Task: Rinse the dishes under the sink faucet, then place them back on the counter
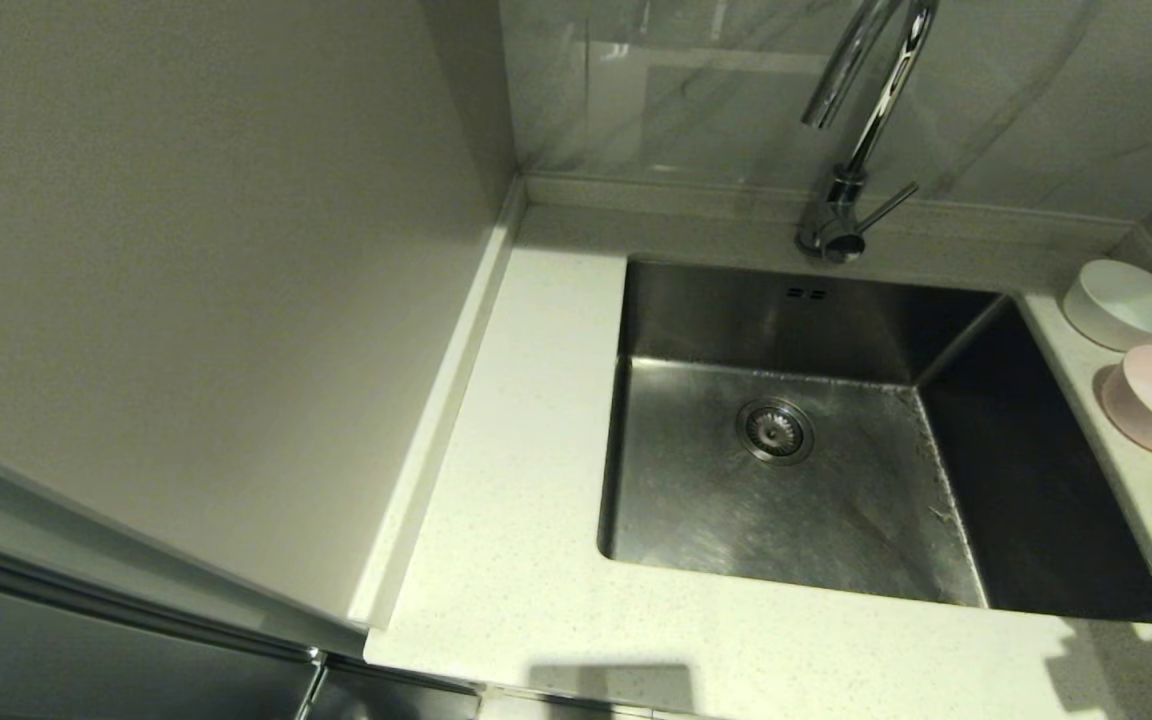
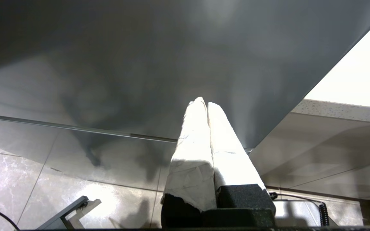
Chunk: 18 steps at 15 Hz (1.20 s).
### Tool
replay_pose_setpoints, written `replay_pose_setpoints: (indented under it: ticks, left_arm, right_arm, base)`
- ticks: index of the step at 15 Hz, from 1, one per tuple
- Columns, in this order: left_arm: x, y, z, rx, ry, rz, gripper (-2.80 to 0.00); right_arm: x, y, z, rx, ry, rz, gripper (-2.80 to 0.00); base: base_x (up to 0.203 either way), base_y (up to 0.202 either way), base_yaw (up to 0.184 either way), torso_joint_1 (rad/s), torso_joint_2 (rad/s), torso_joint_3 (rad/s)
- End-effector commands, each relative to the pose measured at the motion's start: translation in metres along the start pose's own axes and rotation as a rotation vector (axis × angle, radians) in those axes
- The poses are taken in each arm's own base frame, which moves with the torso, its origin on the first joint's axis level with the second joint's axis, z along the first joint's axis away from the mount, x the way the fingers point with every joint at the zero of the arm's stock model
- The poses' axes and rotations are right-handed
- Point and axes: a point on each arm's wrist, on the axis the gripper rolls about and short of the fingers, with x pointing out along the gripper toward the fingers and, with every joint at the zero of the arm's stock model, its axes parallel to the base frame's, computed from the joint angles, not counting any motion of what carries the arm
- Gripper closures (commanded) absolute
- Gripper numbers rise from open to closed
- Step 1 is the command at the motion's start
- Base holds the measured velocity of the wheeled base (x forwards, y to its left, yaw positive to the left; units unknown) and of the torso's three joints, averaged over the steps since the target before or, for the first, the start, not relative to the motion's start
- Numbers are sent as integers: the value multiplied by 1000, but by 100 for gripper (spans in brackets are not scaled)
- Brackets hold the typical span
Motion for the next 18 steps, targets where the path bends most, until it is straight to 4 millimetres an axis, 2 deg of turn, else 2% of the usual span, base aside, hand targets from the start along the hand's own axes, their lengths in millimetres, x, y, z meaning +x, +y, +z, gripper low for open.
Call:
replay_pose_setpoints:
  ticks: [1, 3, 5, 9, 18]
  left_arm:
    - [0, 0, 0, -1, -2, 0, 0]
    - [0, 0, 0, -1, -2, 0, 0]
    - [0, 0, 0, -1, -2, 0, 0]
    - [0, 0, 0, -1, -2, 0, 0]
    - [0, 0, 0, -1, -2, 0, 0]
  right_arm:
    - [-35, 9, -36, -3, -70, -5, 0]
    - [-45, 11, -61, 11, -43, -74, 0]
    - [-46, 11, -74, 17, 22, -127, 0]
    - [-47, 13, -97, 19, 79, -106, 0]
    - [-49, 15, -110, -2, 104, -61, 0]
  base:
    - [0, 0, 0, 0, 0, 0]
    - [0, 0, 0, 0, 0, 0]
    - [0, 0, 0, 0, 0, 0]
    - [0, 0, 0, 0, 0, 0]
    - [0, 0, 0, 0, 0, 0]
